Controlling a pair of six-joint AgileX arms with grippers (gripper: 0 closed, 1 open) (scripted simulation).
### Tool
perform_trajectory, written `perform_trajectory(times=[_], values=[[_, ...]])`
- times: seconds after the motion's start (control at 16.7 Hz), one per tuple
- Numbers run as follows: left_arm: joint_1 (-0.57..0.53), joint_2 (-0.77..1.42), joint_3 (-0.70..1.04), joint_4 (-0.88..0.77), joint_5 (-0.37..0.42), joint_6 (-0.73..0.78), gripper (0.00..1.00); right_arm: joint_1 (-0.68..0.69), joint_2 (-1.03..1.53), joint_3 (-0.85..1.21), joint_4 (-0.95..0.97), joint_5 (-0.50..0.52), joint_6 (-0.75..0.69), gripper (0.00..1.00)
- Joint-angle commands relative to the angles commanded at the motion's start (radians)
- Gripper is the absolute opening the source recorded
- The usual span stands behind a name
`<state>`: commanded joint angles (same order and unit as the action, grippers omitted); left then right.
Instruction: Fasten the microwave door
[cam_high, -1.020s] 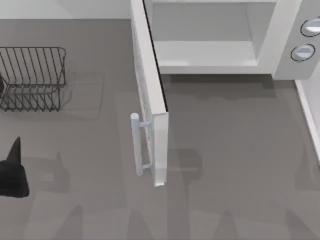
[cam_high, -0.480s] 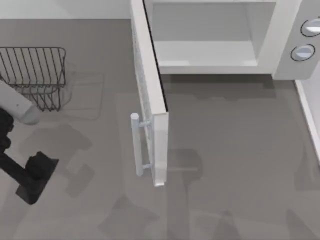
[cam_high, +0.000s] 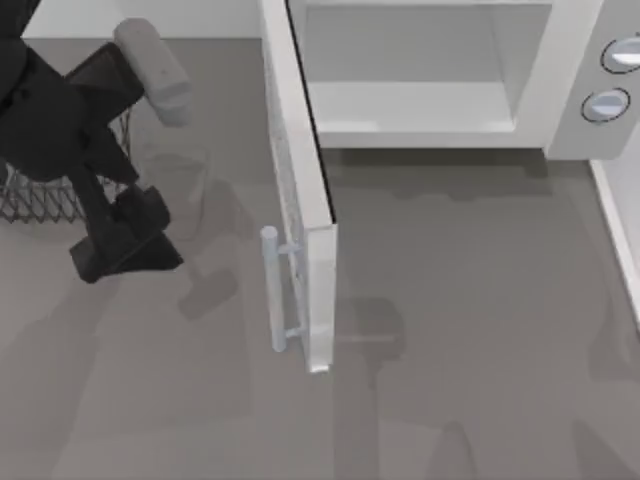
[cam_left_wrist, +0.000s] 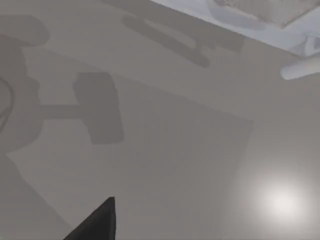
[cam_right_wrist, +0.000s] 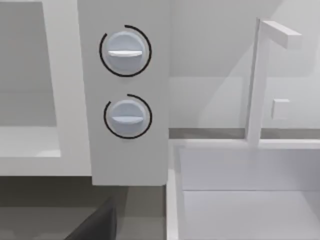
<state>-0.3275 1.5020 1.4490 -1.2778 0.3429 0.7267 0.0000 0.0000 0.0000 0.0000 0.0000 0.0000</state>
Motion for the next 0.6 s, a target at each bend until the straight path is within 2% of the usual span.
perform_trajectory(times=[0.36, 0.6], values=[[-0.052, 0.261, 0.453, -0.187, 0.079, 0.175, 1.0, 0.0, 0.0, 0.0, 0.0, 0.0, 0.0, 1.0], [-0.064, 0.315, 0.583, -0.216, 0.104, 0.229, 1.0, 0.0, 0.0, 0.0, 0.0, 0.0, 0.0, 1.0]])
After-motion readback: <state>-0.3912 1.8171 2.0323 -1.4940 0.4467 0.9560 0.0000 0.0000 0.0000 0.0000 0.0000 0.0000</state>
